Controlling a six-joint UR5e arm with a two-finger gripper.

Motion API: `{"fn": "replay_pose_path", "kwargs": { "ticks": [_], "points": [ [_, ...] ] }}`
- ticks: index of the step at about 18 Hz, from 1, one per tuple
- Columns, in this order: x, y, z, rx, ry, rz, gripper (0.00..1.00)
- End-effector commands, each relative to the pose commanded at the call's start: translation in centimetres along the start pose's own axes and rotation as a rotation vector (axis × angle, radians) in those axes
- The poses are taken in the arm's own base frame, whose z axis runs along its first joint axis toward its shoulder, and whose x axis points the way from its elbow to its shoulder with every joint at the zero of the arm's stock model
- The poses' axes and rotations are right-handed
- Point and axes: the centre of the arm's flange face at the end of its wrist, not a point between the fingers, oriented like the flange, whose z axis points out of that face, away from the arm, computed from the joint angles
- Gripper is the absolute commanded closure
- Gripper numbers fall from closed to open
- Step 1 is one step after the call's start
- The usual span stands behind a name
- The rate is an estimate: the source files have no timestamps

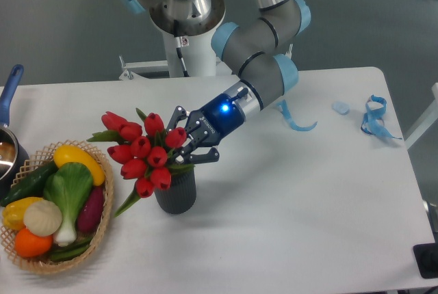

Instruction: Insert the flowers into the vase

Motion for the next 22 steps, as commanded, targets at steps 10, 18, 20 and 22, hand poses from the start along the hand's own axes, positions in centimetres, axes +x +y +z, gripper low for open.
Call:
{"fn": "replay_pose_path", "kwargs": {
  "ticks": [10,18,20,22],
  "points": [
    [0.1,-0.8,-0.4,-0.001,-0.007,0.033,0.2],
    [0.7,-4.7,-5.3,-0.208,-0.142,0.148,0.0],
    [1.2,-6.8,-7.8,-0.257,-0.21,0.191,0.0],
    [1.7,-8.7,-10.6,-0.369,-0.296,0.235,0.0]
  ]
}}
